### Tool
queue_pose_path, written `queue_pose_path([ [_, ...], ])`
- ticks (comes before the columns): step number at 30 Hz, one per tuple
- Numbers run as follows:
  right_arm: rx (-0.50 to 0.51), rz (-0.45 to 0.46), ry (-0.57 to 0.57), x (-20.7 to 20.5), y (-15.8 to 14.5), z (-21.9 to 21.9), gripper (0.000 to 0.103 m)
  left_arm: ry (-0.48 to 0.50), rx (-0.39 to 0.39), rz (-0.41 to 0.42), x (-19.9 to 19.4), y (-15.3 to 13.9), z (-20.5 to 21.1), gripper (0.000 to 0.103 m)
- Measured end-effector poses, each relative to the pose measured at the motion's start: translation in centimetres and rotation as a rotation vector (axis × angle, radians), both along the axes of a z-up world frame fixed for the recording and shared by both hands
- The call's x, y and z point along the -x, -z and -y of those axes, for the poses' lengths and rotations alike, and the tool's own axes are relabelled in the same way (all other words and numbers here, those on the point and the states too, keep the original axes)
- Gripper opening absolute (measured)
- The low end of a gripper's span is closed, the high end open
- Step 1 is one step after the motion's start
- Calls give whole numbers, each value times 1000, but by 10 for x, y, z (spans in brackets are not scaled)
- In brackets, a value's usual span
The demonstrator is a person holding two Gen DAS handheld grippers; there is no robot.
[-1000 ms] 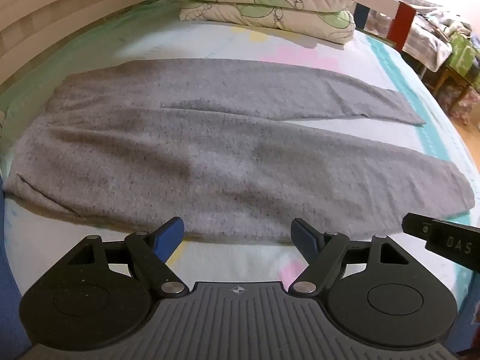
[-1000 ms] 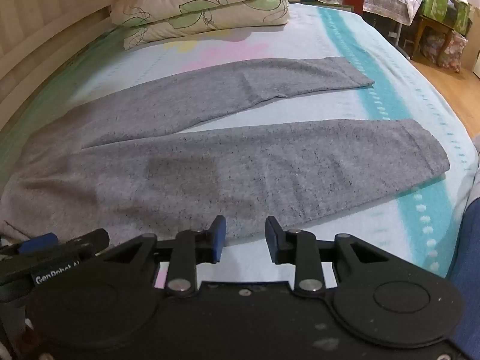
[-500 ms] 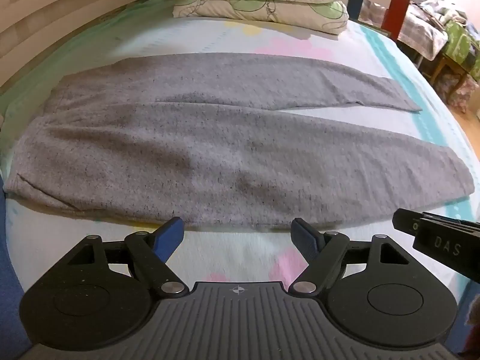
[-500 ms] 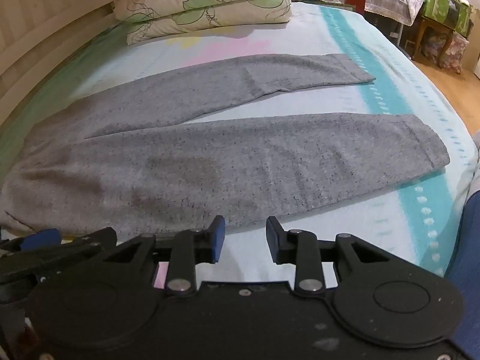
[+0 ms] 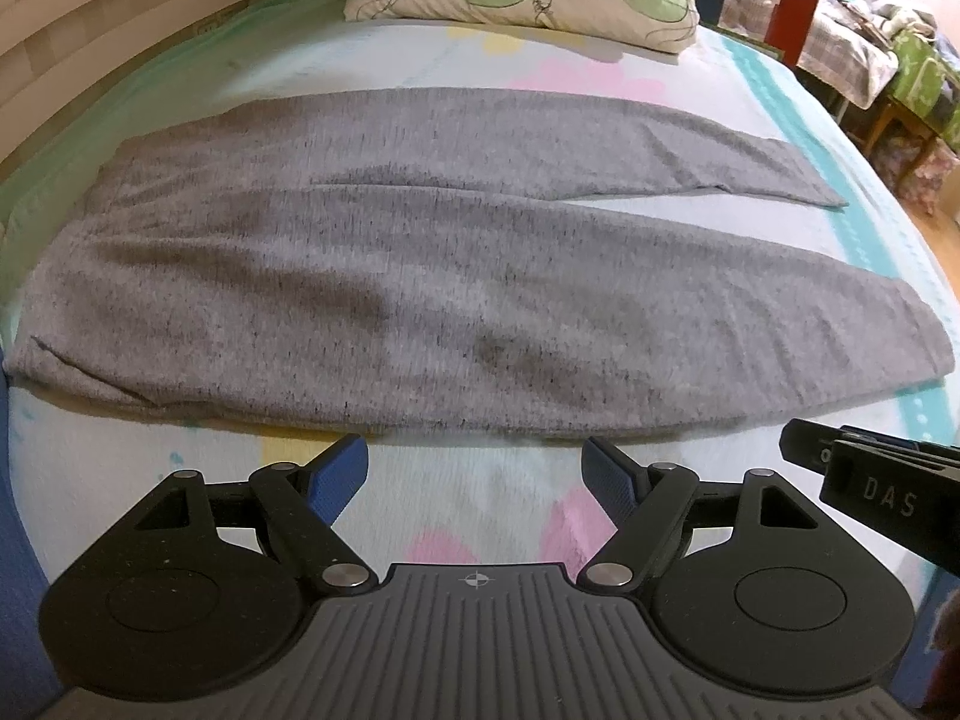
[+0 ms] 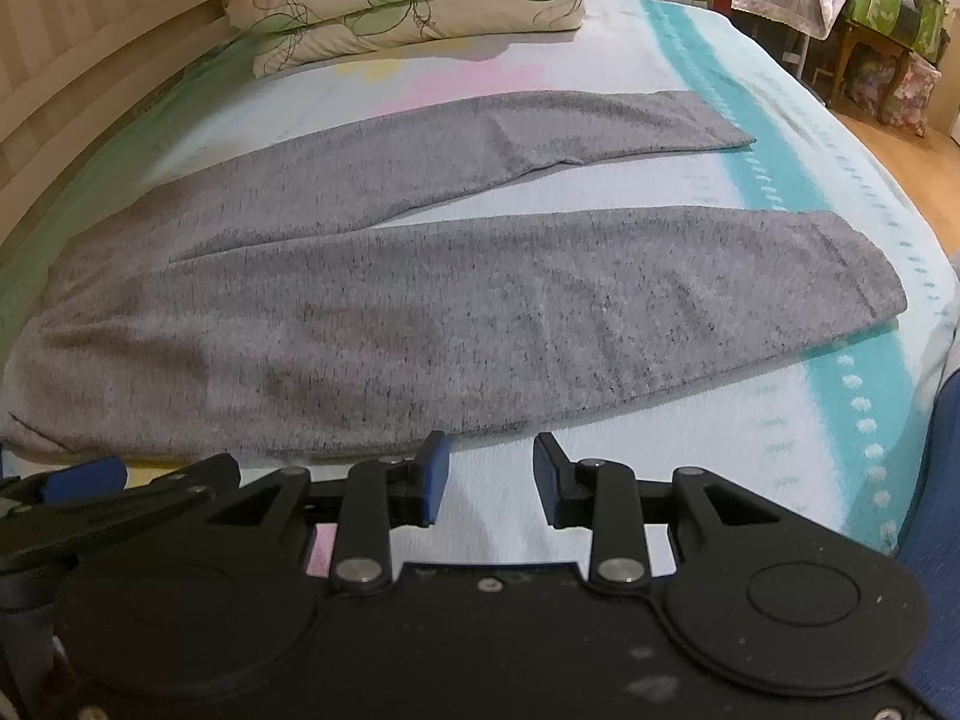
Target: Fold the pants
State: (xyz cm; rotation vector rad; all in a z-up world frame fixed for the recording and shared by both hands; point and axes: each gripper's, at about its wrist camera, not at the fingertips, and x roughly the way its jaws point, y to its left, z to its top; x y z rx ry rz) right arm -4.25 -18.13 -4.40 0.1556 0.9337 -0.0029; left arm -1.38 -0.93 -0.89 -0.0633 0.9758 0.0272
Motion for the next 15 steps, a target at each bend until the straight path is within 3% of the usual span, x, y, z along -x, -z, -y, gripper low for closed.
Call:
queue_pose_path([
  [15,1,-16,-9,-3,4,-3,34,-5,0,-14,1,4,-2,77],
])
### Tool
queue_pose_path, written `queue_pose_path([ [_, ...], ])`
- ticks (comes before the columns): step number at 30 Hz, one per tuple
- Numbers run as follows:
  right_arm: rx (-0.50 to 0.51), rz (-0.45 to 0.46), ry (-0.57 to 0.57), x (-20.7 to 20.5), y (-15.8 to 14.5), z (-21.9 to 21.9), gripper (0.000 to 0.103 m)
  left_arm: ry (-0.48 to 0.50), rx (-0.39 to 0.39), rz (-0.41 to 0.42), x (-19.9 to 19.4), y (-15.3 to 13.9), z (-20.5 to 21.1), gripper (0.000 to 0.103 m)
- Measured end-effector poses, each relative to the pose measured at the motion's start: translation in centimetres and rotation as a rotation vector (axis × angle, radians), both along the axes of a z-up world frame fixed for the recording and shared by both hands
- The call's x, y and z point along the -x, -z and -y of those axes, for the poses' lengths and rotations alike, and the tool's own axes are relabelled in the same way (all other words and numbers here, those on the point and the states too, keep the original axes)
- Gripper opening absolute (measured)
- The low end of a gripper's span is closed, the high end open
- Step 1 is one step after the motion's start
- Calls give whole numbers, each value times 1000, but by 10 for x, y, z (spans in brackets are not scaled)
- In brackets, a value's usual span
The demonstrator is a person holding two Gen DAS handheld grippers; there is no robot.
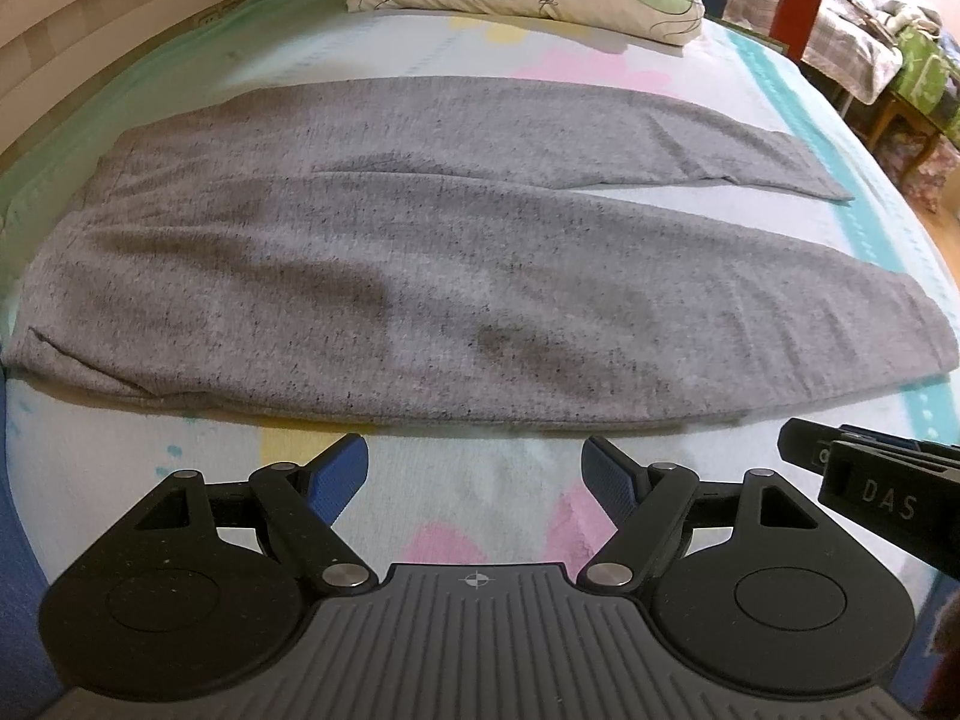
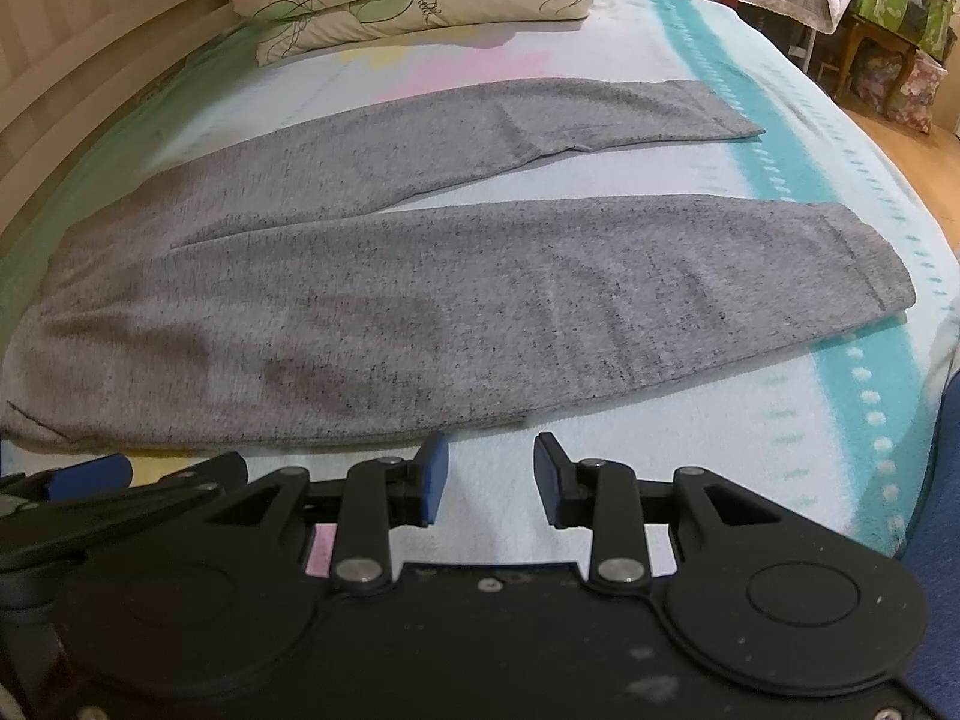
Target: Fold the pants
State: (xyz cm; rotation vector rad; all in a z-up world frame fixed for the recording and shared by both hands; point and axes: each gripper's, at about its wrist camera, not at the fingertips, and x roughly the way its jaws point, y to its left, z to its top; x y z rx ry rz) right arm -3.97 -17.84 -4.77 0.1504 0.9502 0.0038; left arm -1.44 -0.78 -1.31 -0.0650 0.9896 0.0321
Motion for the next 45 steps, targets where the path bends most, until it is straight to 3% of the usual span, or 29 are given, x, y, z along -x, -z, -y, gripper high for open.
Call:
queue_pose_path([
  [32,-7,-2,-4,2,2,-1,35,-1,-5,25,0,-4,-1,77],
  [39,-6,32,1,-4,2,-1,35,-25,3,59,-5,-8,-6,77],
  [45,5,71,-20,-15,-1,2,36,-6,-47,92,-14,-13,-5,77],
])
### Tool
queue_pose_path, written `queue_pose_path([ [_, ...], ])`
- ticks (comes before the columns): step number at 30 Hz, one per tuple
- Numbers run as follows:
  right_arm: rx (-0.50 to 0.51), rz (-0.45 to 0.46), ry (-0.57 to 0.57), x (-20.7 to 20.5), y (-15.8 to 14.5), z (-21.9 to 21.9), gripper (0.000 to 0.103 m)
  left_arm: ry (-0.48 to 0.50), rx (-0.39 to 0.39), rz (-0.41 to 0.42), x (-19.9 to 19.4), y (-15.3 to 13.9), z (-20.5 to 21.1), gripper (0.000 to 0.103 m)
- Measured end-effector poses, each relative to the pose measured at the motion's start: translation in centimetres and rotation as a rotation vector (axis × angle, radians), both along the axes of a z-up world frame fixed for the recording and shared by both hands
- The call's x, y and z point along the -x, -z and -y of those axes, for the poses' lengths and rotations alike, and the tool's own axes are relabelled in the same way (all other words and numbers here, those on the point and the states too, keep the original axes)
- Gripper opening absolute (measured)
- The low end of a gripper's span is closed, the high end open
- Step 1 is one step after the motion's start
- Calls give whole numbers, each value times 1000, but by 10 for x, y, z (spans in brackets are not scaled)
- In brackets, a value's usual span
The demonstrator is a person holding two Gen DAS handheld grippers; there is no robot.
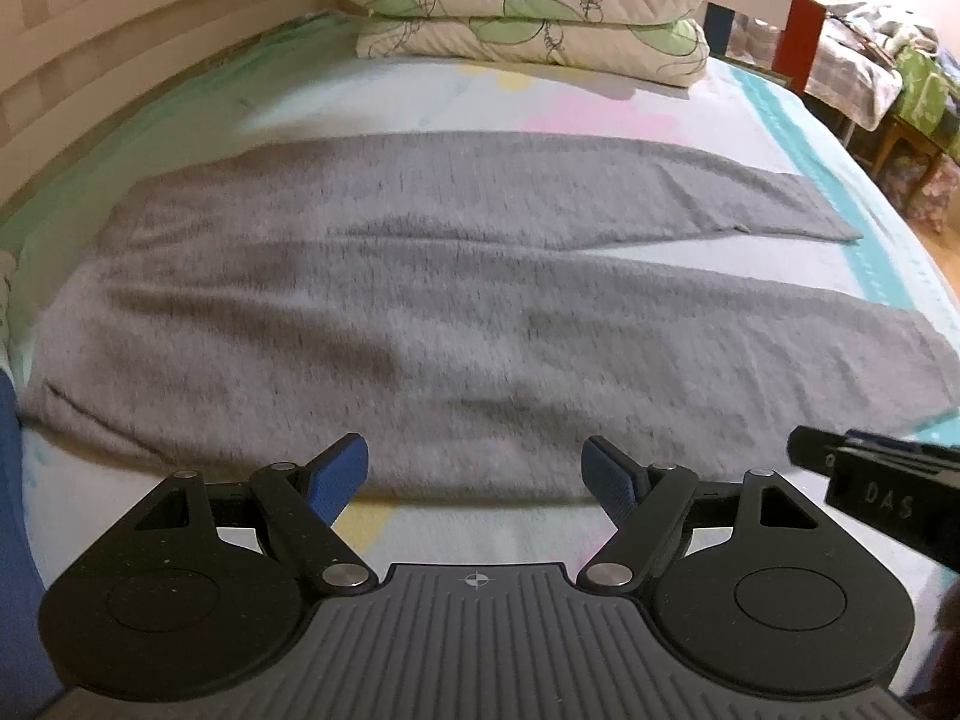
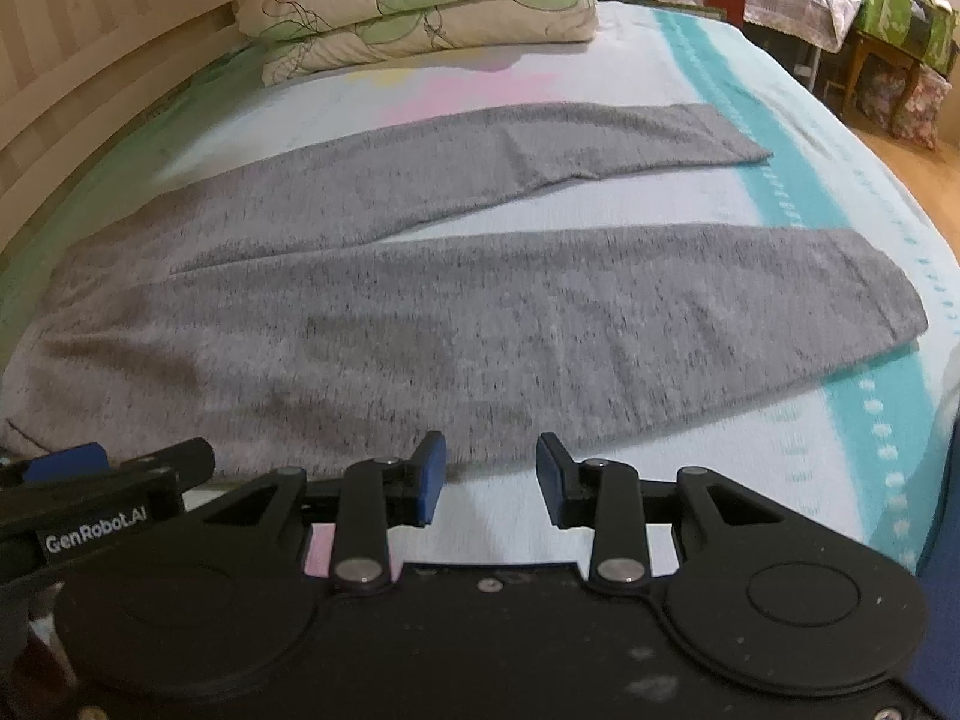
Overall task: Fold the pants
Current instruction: 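Move both tools to the pant leg hems and grasp with the right gripper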
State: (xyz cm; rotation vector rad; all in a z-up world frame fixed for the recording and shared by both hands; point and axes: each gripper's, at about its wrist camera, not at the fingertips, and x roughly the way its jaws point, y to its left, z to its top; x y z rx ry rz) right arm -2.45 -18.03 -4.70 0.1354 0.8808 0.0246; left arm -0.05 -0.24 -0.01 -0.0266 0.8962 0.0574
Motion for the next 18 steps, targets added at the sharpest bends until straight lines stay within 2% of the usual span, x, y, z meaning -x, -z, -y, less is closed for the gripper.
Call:
queue_pose_path([
  [3,12,17,-6,-9,-3,1,37,-1,-22,10,-8,-3,0,77],
  [8,25,19,-36,-28,-4,4,37,44,-13,-29,-28,-3,-3,77],
  [13,74,42,-80,-54,-2,7,38,58,-32,-32,-53,-3,-4,77],
  [18,52,8,-131,-91,4,17,38,61,-42,-46,-88,-4,-7,77],
])
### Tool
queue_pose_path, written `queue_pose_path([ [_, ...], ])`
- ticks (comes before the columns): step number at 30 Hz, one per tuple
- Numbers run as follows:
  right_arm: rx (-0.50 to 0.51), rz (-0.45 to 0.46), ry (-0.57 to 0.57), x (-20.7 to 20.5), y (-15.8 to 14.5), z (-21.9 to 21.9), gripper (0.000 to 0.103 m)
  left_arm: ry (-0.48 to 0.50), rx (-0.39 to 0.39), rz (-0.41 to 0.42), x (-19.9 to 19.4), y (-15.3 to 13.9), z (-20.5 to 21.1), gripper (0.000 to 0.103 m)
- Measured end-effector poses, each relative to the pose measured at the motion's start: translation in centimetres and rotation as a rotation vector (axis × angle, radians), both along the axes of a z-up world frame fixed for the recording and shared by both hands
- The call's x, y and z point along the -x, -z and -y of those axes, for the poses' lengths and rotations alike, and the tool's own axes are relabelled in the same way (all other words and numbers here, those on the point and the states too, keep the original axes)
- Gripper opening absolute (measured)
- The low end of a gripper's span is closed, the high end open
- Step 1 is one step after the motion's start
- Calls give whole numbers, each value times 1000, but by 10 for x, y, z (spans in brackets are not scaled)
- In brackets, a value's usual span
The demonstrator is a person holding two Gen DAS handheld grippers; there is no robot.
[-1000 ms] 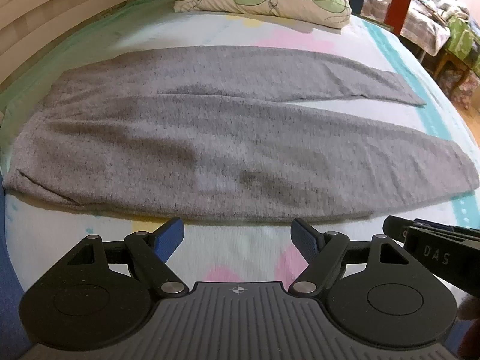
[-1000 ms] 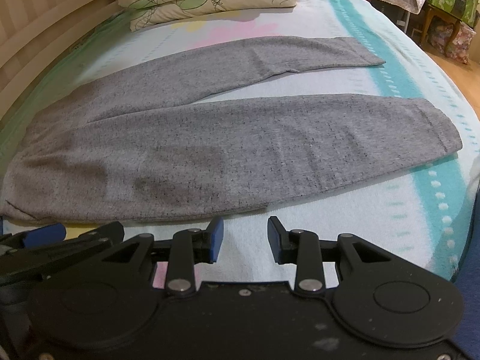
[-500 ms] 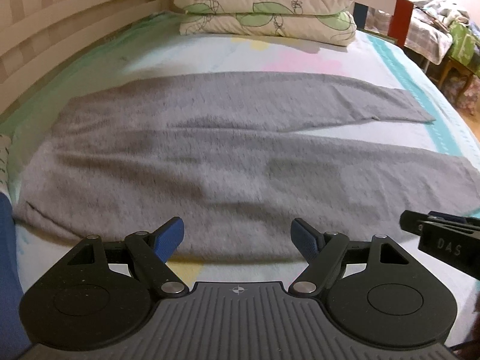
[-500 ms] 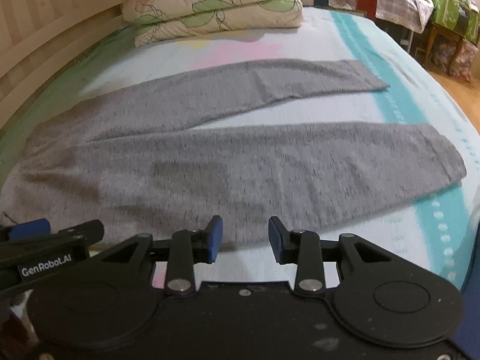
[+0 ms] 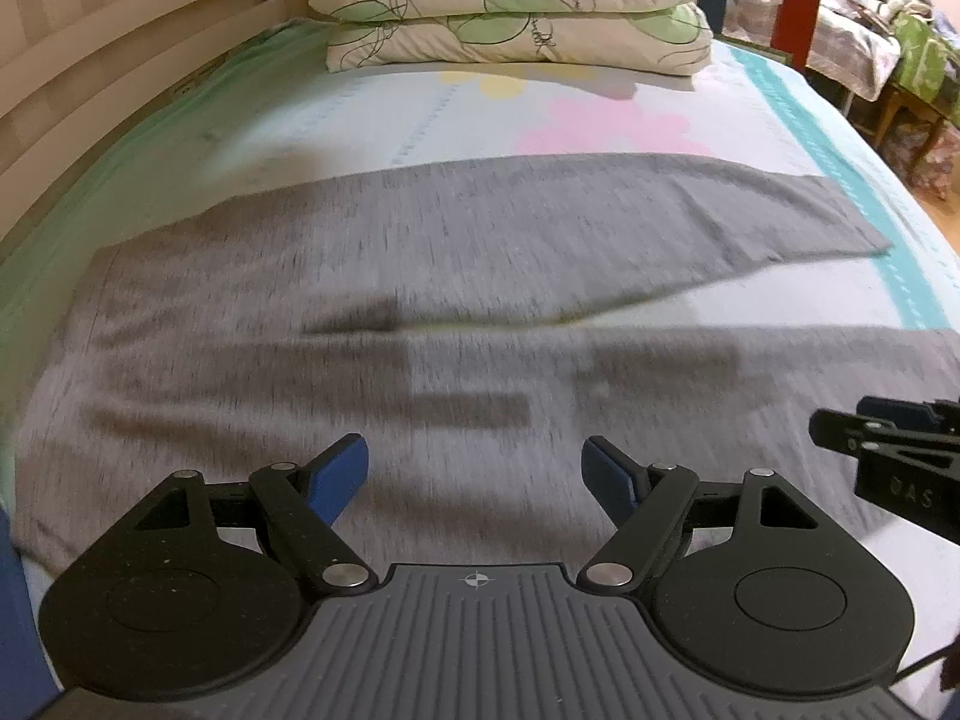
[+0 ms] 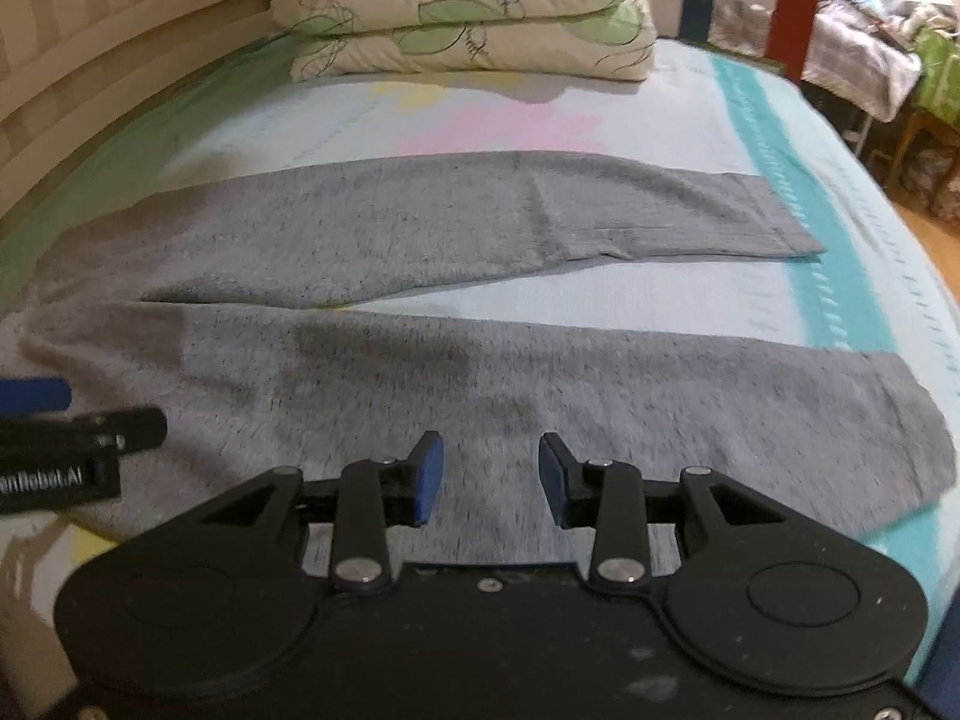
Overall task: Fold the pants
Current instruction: 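Move both tools to the pant leg hems and grasp with the right gripper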
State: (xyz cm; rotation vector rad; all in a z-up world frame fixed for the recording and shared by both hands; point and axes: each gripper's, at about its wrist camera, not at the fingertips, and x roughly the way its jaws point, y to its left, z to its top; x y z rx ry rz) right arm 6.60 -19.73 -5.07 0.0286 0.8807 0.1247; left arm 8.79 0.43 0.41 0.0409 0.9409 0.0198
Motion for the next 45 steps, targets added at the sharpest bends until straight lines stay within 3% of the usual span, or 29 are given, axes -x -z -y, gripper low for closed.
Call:
queue_pose_path([
  [11,-21,14,-61,-106,7,25,38,12,-25,-14,-92,9,-7,74],
  [21,109,57,-112,-227,19,43,38,-31,-9,-65,-168,38,-27,74],
  [26,203,112,-236,-273,22,33,38,-28,1,-82,-188,48,-32,74],
  [34,179,162,-473,-325,30,13,38,-12,25,-104,-205,57,-37,74],
  [45,133,34,-736,-376,52,-9,41,10,64,-98,-208,52,-46,74],
])
